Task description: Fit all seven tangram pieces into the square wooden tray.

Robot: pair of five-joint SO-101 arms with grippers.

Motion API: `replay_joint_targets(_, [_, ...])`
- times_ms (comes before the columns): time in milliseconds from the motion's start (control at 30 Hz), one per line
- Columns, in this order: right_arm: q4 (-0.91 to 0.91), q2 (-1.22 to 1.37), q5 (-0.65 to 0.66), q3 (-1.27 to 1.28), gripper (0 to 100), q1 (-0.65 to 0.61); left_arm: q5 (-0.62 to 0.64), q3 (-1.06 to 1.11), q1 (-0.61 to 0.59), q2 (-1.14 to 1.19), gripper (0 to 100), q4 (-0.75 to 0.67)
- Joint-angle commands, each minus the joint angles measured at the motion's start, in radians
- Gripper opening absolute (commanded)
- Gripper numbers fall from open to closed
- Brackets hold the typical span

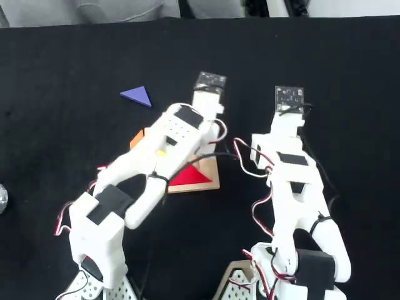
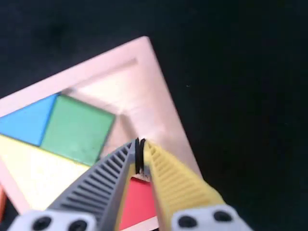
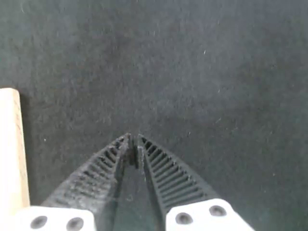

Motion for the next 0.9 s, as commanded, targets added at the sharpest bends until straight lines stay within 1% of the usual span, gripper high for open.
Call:
replay_joint_targets(0, [-0.020, 0.001, -0.011, -0.056, 1.1, 0.011, 0.028, -0.012, 0.024, -0.002, 4, -0.014])
replay_joint_targets(100, [-0.020, 0.001, -0.011, -0.056, 1.1, 0.009, 0.032, -0.031, 0.041, 0.021, 4, -0.021])
replay_joint_targets(367, [-0.020, 0.001, -0.011, -0.056, 1.1, 0.009, 0.032, -0.087, 0.024, 0.146, 4, -0.032])
replay_joint_targets(467, [-0.020, 0.001, -0.011, -0.056, 1.1, 0.009, 0.031, -0.074, 0.025, 0.138, 4, -0.026])
replay_joint_targets(600, [-0.020, 0.001, -0.011, -0.056, 1.1, 0.008, 0.029, -0.071, 0.027, 0.103, 4, 0.029])
replay_joint_targets(867, [-0.020, 0.002, -0.011, -0.054, 1.1, 0.008, 0.029, -0.028, -0.022, 0.040, 4, 0.029])
